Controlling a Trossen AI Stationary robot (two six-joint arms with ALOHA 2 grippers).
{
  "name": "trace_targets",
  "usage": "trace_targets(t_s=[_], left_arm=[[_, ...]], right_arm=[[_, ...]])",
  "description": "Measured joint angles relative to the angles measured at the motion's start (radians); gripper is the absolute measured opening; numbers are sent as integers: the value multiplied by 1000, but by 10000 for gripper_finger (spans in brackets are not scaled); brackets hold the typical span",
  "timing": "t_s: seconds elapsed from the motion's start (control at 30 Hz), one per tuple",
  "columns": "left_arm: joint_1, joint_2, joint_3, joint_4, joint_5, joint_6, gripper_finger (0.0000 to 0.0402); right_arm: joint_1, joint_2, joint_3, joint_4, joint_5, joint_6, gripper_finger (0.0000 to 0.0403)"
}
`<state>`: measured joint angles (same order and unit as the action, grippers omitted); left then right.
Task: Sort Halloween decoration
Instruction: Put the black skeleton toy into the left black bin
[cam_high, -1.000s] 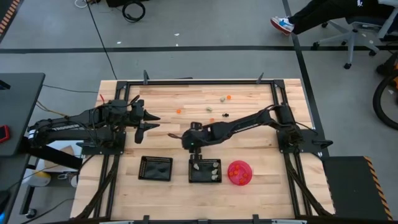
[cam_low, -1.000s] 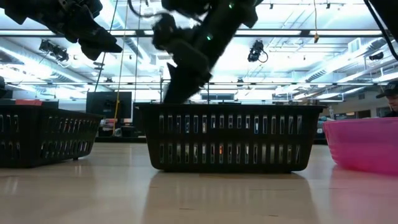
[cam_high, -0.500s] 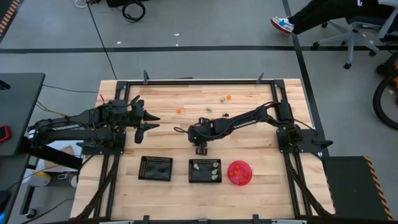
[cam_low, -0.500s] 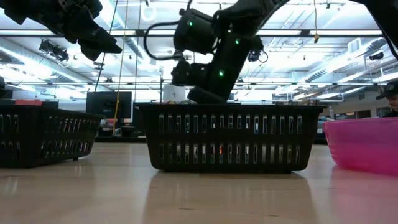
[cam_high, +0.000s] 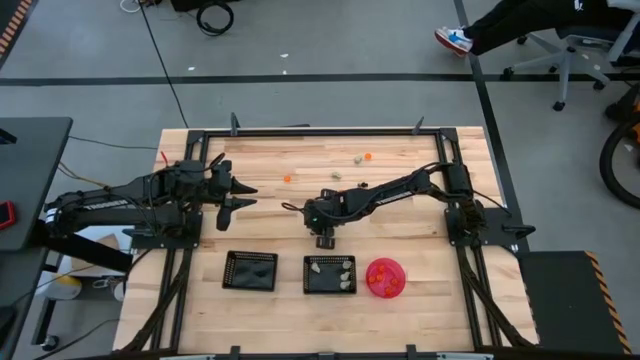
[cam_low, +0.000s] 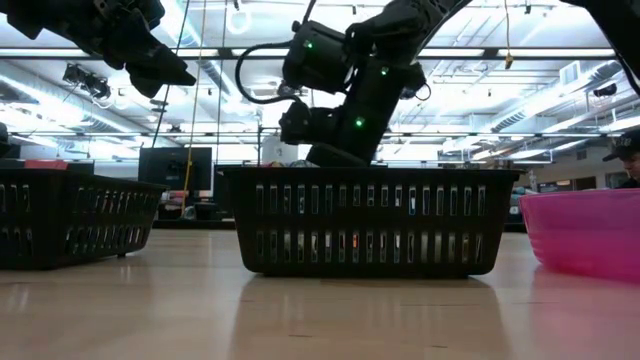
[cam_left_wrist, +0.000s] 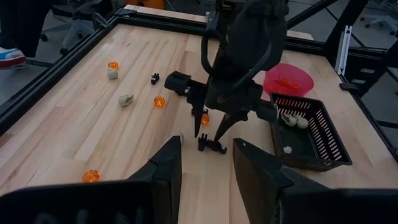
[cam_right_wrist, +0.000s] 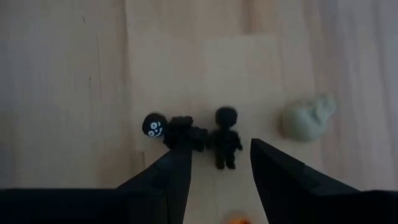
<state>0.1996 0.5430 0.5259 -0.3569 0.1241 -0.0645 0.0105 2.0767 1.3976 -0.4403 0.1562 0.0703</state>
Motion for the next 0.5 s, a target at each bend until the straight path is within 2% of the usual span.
trace_targets(t_s=[0.33, 0.5], left_arm=[[0, 0, 0, 0, 0, 0, 116], [0, 0, 0, 0, 0, 0, 116]], right_arm=[[-15, -7, -113, 149, -68, 11, 131], [-15, -3, -117, 178, -71, -5, 114]])
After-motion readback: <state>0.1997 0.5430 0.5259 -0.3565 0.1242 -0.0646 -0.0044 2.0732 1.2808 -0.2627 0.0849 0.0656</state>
